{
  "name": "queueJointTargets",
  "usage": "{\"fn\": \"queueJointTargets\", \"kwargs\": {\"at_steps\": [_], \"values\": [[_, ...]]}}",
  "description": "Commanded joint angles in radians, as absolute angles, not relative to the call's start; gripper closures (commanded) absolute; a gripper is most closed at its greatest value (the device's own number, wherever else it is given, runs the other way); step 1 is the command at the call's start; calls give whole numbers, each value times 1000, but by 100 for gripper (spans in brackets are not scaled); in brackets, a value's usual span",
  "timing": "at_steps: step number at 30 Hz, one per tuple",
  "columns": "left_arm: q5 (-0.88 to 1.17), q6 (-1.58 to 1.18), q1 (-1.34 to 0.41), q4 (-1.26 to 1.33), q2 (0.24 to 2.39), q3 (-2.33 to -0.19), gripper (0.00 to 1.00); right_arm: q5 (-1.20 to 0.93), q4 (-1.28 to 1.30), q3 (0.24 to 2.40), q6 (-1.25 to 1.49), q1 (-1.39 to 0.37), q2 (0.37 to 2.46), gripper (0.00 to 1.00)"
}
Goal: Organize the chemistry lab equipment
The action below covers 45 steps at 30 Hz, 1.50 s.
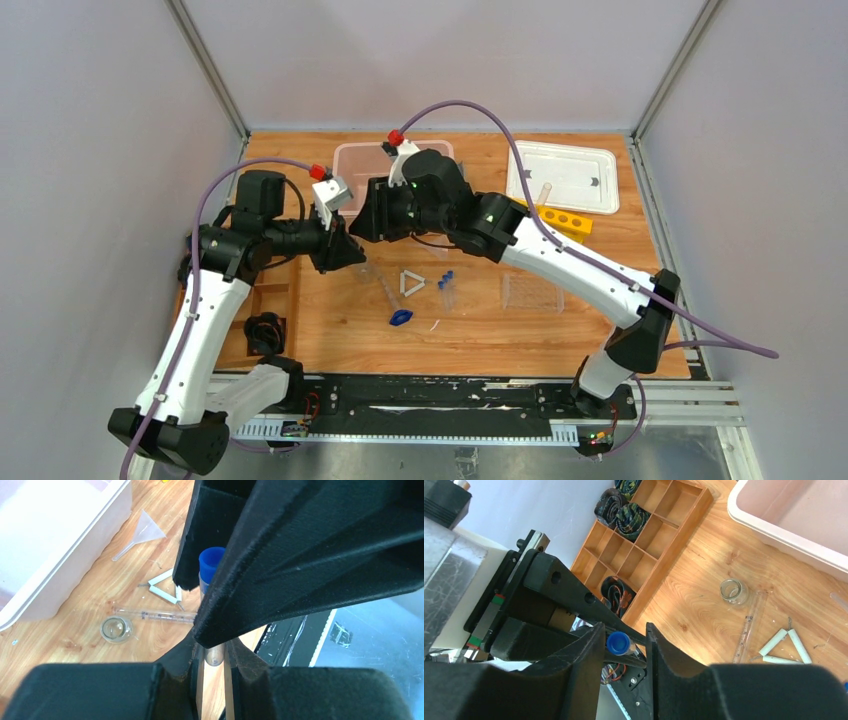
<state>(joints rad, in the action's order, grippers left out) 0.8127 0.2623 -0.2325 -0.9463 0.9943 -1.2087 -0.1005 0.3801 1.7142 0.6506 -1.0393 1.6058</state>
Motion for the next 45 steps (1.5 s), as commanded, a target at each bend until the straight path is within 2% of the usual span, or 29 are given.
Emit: {"fn": "queueJointTargets", "kwargs": {"at_steps": [1, 5, 6, 7, 8, 9, 11, 12, 13, 19, 24, 29, 45], "values": [[807, 288, -239, -943, 978, -1198, 100, -177, 411, 1759, 633, -1021, 1622, 66], [798, 292, -239, -943, 977, -1198, 100, -204, 418, 1751, 632, -1008, 1621, 94], [794, 291, -239, -944, 979, -1198, 99, -210, 421, 1746, 631, -1002, 1616, 99], [789, 289, -239, -943, 980, -1198, 96, -215, 426, 1737, 629, -995, 1609, 100], [784, 287, -239, -943, 981, -1198, 85, -215, 433, 1728, 624, -987, 1599, 100], [776, 283, -239, -943, 983, -1200, 66, -212, 442, 1716, 615, -980, 1585, 100], [752, 266, -239, -945, 985, -1205, 20, -176, 476, 1688, 581, -959, 1539, 100], [736, 259, -239, -944, 985, -1208, 5, -147, 500, 1672, 560, -949, 1516, 100], [721, 253, -239, -944, 986, -1212, 1, -108, 527, 1650, 534, -935, 1489, 100], [641, 238, -238, -945, 986, -1225, 0, 215, 631, 1403, 405, -817, 1284, 100], [626, 236, -239, -945, 994, -1218, 0, 255, 616, 1135, 400, -675, 1142, 100], [594, 219, -239, -945, 1009, -1217, 0, 340, 552, 945, 390, -630, 1086, 100], [582, 212, -239, -945, 1014, -1200, 0, 377, 301, 741, 402, -591, 1142, 100]]}}
